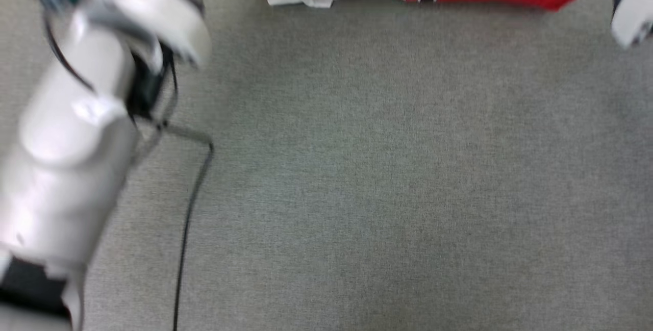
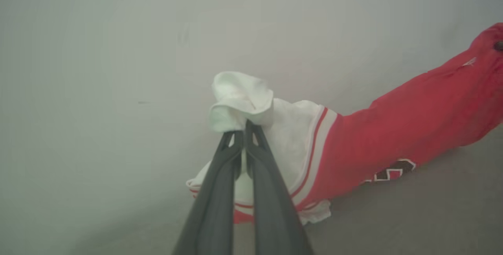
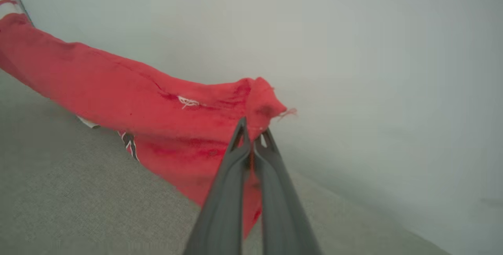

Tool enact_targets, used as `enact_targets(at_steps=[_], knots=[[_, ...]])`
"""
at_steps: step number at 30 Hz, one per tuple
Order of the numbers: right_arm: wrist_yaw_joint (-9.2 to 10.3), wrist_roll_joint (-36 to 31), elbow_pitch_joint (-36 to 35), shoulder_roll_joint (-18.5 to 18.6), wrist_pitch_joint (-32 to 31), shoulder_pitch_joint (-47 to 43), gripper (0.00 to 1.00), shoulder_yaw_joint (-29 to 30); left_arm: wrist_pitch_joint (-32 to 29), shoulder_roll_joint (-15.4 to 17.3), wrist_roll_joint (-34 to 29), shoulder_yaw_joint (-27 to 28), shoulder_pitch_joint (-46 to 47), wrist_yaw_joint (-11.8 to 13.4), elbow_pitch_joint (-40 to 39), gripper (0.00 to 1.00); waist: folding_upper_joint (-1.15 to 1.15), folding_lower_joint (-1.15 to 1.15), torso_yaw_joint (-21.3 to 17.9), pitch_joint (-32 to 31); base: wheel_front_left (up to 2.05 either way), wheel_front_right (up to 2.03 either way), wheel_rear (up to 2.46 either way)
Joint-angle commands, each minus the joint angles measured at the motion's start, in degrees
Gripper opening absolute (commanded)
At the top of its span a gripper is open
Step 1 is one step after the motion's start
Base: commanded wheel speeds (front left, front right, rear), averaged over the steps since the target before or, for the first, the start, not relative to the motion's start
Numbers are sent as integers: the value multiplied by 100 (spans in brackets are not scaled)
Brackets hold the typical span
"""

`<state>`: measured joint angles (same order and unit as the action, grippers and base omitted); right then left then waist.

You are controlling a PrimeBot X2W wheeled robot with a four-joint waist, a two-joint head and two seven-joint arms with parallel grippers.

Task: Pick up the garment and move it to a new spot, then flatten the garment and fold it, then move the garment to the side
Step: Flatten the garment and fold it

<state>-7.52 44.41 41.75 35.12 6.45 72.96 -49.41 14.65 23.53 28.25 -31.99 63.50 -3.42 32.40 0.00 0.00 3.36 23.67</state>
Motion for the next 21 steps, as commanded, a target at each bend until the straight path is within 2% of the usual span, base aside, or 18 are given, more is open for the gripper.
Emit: enact_targets(at_steps=[1, 5, 11, 16, 21], knots=[[7, 78, -79, 80, 31, -212, 0, -53, 10, 47, 61, -6, -300, 76, -129, 0, 0, 0, 59, -164, 0, 0, 0], [7, 297, -345, 295, 110, -940, 0, -210, -53, 113, 186, -83, -1340, 331, -650, 0, 0, 0, 102, -408, 0, 0, 0], [7, 509, -547, 310, 134, -1993, 0, -391, -158, 318, 427, -174, -2787, 668, -1241, 0, 0, 0, 52, -866, 0, 0, 0], [7, 602, -693, 395, 125, -2871, 0, -522, -321, 507, 599, -336, -3925, 852, -1644, 0, 0, 0, 85, -1330, 0, 0, 0], [7, 818, -914, 621, 58, -3681, 0, -445, -446, 539, 828, -488, -4861, 1022, -1975, 0, 0, 0, 143, -1736, 0, 0, 0]])
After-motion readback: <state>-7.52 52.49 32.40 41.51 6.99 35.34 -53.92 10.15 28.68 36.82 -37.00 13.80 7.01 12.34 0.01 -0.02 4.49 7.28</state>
